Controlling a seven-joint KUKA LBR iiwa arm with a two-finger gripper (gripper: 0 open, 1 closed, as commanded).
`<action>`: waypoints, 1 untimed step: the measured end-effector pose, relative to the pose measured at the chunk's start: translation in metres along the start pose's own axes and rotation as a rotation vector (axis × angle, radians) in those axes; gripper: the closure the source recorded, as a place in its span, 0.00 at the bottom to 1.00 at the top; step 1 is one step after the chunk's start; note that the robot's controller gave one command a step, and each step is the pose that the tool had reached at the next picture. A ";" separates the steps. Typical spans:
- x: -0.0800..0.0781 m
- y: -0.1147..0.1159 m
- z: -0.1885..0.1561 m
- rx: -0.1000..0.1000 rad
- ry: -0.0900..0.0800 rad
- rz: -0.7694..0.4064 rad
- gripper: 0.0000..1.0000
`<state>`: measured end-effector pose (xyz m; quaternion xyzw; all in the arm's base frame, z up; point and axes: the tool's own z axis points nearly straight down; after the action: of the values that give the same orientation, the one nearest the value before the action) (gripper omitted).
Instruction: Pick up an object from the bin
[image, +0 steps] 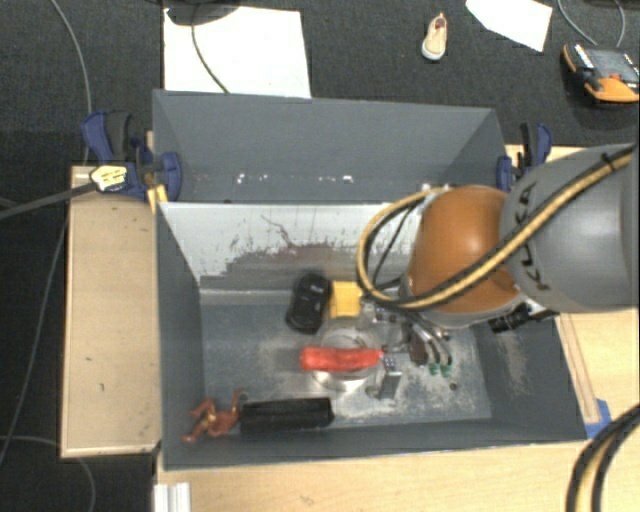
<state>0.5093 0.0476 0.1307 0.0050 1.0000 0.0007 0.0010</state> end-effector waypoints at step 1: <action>0.000 0.000 0.000 0.000 0.000 0.000 0.00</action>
Offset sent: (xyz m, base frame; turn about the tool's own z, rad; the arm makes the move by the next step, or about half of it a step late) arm 0.0148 0.0624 0.0279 -0.4262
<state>0.5093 0.0476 0.1307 0.0052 1.0000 0.0008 0.0010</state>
